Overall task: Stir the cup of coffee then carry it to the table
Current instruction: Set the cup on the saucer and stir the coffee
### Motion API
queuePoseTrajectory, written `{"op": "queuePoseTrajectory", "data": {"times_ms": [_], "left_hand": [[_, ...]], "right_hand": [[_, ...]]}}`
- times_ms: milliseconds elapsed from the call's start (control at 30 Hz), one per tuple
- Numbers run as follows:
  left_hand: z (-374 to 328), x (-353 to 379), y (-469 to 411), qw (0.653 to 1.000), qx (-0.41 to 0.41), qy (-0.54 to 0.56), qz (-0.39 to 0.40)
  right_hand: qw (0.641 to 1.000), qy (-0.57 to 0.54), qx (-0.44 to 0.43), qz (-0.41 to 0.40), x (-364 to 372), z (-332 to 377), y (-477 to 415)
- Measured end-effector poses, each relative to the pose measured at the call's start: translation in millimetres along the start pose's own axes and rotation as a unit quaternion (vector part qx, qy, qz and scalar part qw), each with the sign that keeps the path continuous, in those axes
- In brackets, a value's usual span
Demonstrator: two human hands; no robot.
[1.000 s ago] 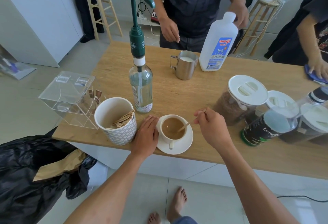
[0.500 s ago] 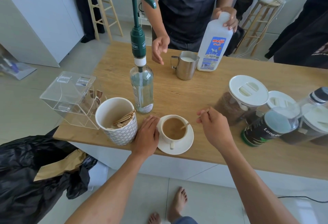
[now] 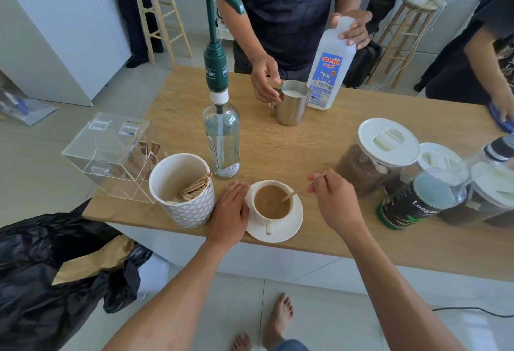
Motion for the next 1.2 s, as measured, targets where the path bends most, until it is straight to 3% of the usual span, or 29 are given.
{"op": "queuePoseTrajectory", "data": {"times_ms": [100, 467, 567, 700, 800, 933, 1033, 1200], "left_hand": [[-1.1, -0.6, -0.2, 1.000, 0.000, -0.001, -0.001], [-4.5, -4.7, 0.7, 1.000, -0.003, 0.002, -0.007], [-3.9, -4.9, 0.7, 1.000, -0.003, 0.002, -0.007], [-3.9, -4.2, 0.5, 1.000, -0.002, 0.001, -0.006], [-2.8, -4.1, 0.4, 1.000, -0.006, 0.001, -0.007], [-4.5, -4.3, 0.9, 1.000, -0.001, -0.001, -0.006], [-3.8, -4.6, 0.3, 1.000, -0.002, 0.003, -0.005], [-5.0, -5.7, 0.6, 1.000, 0.001, 0.005, -0.010]], "right_hand": [[0.999, 0.007, -0.003, 0.031, 7.2, -0.5, 1.8], [1.000, -0.003, 0.010, 0.009, -0.9, 0.0, -0.6], [0.999, -0.001, 0.006, 0.043, 6.6, 1.2, 1.8], [1.000, -0.009, 0.013, 0.011, -1.2, 0.0, 0.6], [0.999, 0.002, 0.005, 0.047, 6.5, 2.0, 3.3], [1.000, 0.000, 0.002, 0.015, -2.4, 4.6, 1.4], [0.998, 0.007, -0.009, 0.055, 8.7, 8.5, 5.9], [1.000, -0.007, -0.005, 0.017, -0.5, 6.6, 3.7]]}}
Point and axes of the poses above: each hand's wrist, its own y-axis away from the middle knuckle, its own x-axis out of the palm, z = x × y, the point moved 10 cm from there along -y, towards the middle knuckle, and after that the axes turned 3 degrees about -z, right-handed, at the moved point
